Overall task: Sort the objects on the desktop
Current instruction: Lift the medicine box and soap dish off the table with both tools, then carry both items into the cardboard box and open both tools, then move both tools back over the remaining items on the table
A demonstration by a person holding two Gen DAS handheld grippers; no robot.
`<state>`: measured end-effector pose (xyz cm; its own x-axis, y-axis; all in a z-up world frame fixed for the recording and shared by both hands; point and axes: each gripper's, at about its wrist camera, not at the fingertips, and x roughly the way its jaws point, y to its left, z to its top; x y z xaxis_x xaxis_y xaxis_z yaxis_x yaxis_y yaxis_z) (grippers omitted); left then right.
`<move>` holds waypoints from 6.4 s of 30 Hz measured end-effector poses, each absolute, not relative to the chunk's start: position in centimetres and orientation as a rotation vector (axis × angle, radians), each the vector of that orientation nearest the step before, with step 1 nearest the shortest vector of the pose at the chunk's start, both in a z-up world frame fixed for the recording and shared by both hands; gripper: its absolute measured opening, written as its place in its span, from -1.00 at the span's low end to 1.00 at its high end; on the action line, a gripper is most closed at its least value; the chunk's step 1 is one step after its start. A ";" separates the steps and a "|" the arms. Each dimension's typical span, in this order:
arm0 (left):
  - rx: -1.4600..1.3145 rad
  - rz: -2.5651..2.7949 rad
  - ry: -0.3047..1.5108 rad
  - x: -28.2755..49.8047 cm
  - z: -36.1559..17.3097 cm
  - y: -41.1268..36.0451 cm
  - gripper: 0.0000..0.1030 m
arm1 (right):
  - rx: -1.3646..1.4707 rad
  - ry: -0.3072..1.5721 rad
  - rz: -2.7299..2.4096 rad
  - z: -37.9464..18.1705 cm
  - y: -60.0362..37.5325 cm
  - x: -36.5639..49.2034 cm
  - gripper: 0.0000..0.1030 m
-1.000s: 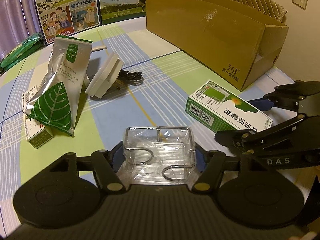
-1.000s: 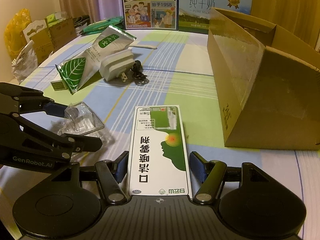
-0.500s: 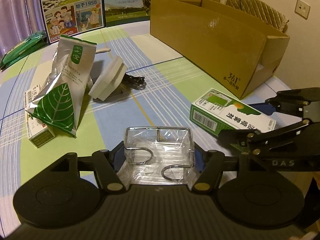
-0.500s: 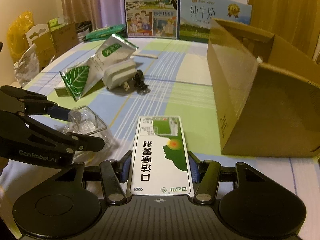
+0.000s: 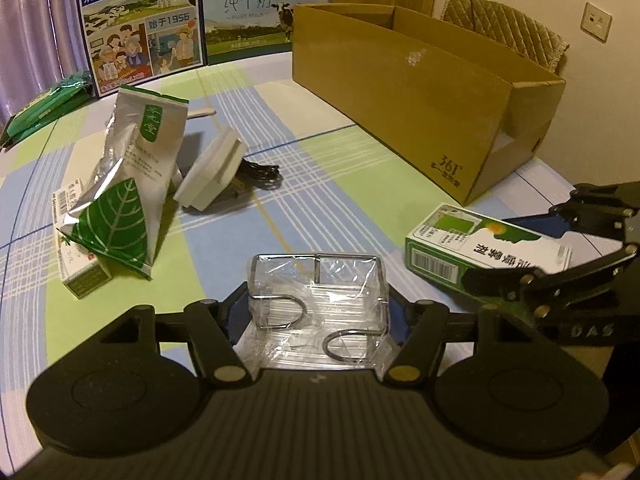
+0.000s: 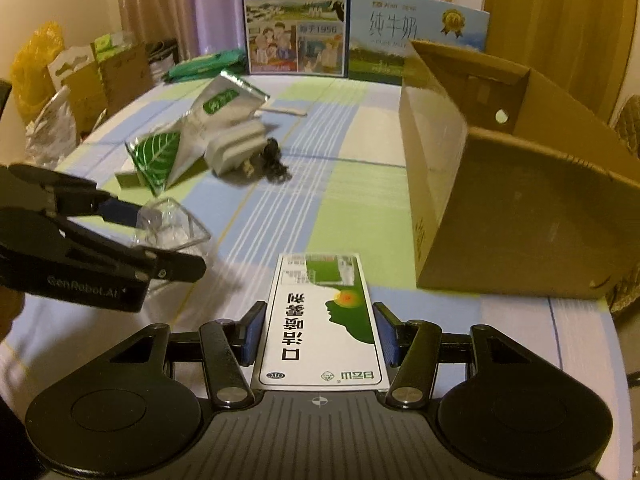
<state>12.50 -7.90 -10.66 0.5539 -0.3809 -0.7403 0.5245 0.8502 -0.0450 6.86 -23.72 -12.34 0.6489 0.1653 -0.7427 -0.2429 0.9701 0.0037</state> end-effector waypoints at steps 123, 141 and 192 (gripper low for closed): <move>0.102 -0.562 0.685 20.5 0.5 -22.3 0.30 | 0.121 0.634 0.049 1.1 -43.3 19.8 0.25; 0.090 -0.485 0.684 16.1 1.9 -16.4 0.39 | 0.093 0.685 0.069 2.7 -38.5 13.8 0.49; 0.111 -0.262 0.761 13.1 -0.1 4.5 0.97 | -0.017 0.750 0.337 -1.7 -20.9 10.3 0.96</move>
<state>13.13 4.47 -0.12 0.6935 -0.1946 -0.6937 0.2745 0.9616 0.0047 10.32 -20.86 -1.70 0.6806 0.2939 -0.6711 -0.3061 0.9463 0.1041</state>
